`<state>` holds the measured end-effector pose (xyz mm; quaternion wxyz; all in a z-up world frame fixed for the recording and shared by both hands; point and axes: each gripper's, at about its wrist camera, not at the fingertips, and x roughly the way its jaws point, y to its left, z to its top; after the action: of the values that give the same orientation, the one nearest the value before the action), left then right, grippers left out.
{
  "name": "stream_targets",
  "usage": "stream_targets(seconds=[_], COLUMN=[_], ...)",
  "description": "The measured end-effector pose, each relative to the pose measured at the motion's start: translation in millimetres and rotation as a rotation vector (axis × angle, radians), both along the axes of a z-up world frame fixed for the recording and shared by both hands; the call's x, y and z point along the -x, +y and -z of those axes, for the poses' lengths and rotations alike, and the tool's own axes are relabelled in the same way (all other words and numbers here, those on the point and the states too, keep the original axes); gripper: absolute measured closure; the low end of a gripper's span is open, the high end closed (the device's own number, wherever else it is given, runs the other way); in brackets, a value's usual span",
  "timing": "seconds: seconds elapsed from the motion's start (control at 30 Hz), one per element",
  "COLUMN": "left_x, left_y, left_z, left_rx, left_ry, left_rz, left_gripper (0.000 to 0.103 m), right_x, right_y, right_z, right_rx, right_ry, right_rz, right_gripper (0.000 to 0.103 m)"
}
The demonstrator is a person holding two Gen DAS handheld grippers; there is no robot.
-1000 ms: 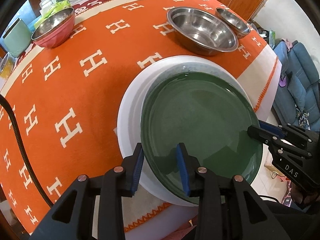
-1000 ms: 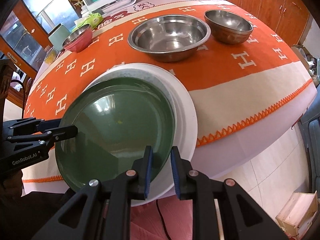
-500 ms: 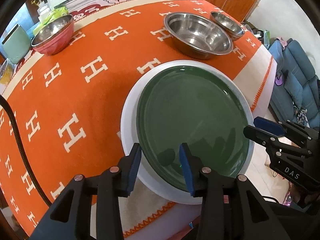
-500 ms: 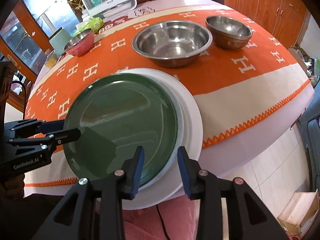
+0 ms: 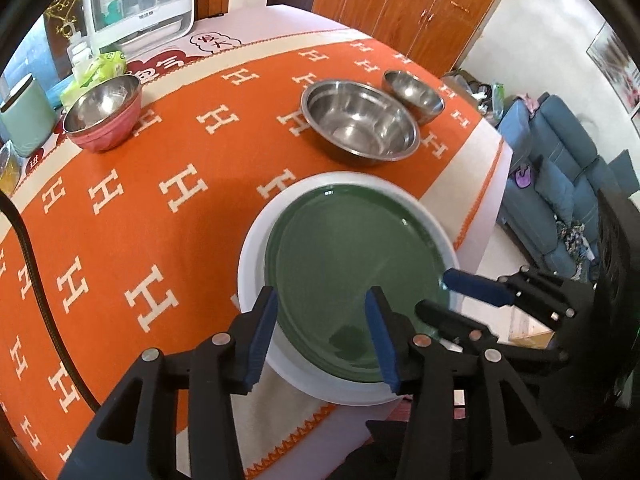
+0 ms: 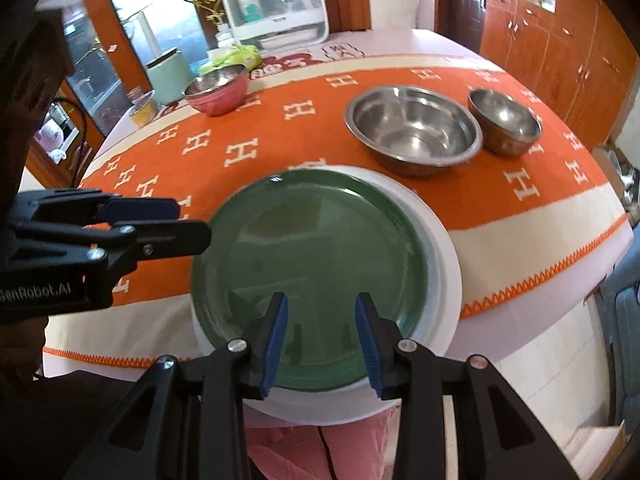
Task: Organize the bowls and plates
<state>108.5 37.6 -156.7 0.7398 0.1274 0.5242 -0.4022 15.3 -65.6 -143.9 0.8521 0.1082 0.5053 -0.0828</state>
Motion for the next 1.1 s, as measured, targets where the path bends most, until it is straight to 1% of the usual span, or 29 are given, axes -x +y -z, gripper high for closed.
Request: stream_targets(seconds=[0.1, 0.2, 0.23, 0.27, 0.3, 0.33, 0.4, 0.43, 0.5, 0.63, 0.8, 1.1], left_x=[-3.7, -7.4, -8.9, -10.3, -11.1, -12.2, -13.6, -14.5, -15.7, -18.8, -23.4, -23.6], left_y=[3.3, 3.0, 2.3, 1.5, 0.5, -1.2, -4.3, -7.2, -12.6, -24.2, -42.9, -78.9], left_z=[-9.7, -18.1, -21.9, -24.7, -27.8, -31.9, -37.7, -41.3, -47.2, -55.0, -62.8, -72.7], left_rx=[0.018, 0.033, 0.039, 0.041, 0.043, 0.047, 0.056, 0.058, 0.056, 0.057, 0.052, 0.048], left_ry=[-0.018, -0.024, -0.025, -0.027, -0.031, -0.039, -0.049, -0.053, -0.062, -0.075, -0.081, -0.106], left_rz=[-0.015, -0.023, -0.028, -0.035, -0.044, -0.056, -0.071, -0.082, -0.105, -0.137, -0.198, -0.267], left_gripper=[0.058, 0.057, 0.057, 0.054, 0.048, 0.045, 0.043, 0.04, 0.038, 0.036, 0.036, 0.035], right_x=[-1.4, -1.8, -2.1, -2.2, -2.7, -3.6, -4.8, -6.5, -8.4, -12.2, -18.2, -28.0], right_y=[2.5, 2.8, 2.5, 2.0, 0.2, -1.4, -6.5, -9.3, -16.7, -34.7, -59.1, -107.7], right_z=[-7.1, -12.2, -13.9, -15.2, -17.2, -18.7, -23.5, -25.4, -30.3, -40.7, -49.5, -58.0], right_rx=[0.02, 0.027, 0.03, 0.032, 0.033, 0.034, 0.038, 0.039, 0.038, 0.043, 0.048, 0.052], right_ry=[-0.026, -0.044, -0.049, -0.051, -0.053, -0.056, -0.063, -0.064, -0.071, -0.092, -0.104, -0.117], right_rz=[-0.006, -0.021, -0.029, -0.033, -0.04, -0.044, -0.054, -0.057, -0.065, -0.088, -0.115, -0.186], right_gripper=[0.067, 0.058, 0.057, 0.057, 0.057, 0.057, 0.057, 0.056, 0.054, 0.048, 0.048, 0.048])
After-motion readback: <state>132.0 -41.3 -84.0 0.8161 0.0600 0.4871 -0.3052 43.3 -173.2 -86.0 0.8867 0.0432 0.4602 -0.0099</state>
